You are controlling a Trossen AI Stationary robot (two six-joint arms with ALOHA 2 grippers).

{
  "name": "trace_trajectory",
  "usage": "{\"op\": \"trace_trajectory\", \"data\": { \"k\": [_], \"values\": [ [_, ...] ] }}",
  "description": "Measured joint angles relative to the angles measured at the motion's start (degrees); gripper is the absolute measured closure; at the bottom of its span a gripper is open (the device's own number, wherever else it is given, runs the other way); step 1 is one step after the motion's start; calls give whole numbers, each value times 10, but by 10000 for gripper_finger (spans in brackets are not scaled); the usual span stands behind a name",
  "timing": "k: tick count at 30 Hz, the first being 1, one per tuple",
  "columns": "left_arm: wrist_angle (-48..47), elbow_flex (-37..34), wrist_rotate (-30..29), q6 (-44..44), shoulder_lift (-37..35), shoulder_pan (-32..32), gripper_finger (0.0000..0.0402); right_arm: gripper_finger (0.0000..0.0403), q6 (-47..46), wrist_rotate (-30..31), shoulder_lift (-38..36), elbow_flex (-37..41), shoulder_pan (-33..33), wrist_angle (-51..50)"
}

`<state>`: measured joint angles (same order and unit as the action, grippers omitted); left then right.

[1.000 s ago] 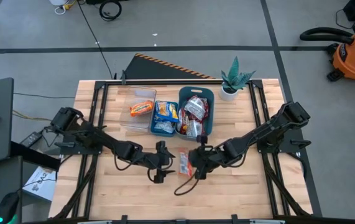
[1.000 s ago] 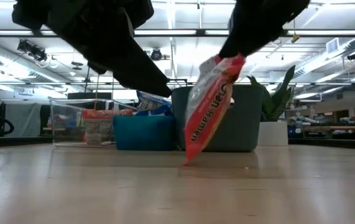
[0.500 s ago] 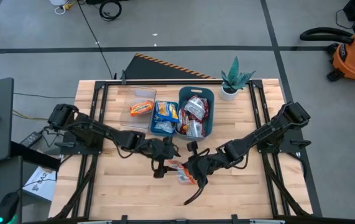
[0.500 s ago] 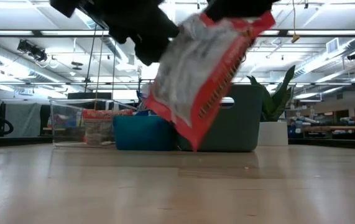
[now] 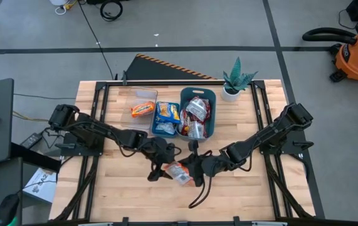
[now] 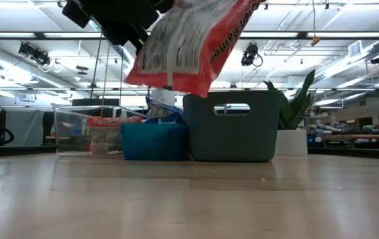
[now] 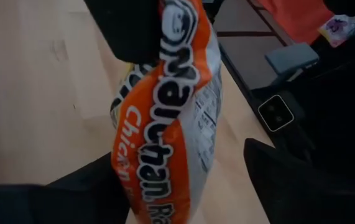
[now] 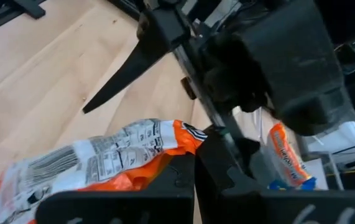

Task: Sort Maruchan noodles
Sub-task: Put the orange noodle pack into the transparent bin

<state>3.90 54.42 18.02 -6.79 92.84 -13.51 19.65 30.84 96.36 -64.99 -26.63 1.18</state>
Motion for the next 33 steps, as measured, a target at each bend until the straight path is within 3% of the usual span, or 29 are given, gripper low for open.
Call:
{"op": "trace_trajectory", "data": {
  "k": [16, 20, 25, 33],
  "values": [
    [0, 0, -23, 1, 0, 2, 282, 384, 0, 12, 0, 0, -13, 37],
    [-1, -1, -23, 0, 0, 2, 295, 358, -38, 18, -4, 0, -16, 20],
    [-12, -1, 2, 0, -2, 2, 297, 305, -66, 67, -35, 0, -25, -41],
    [-137, -1, -17, 2, -79, 19, 296, 250, -143, 130, -95, -1, -48, -119]
  ]
}}
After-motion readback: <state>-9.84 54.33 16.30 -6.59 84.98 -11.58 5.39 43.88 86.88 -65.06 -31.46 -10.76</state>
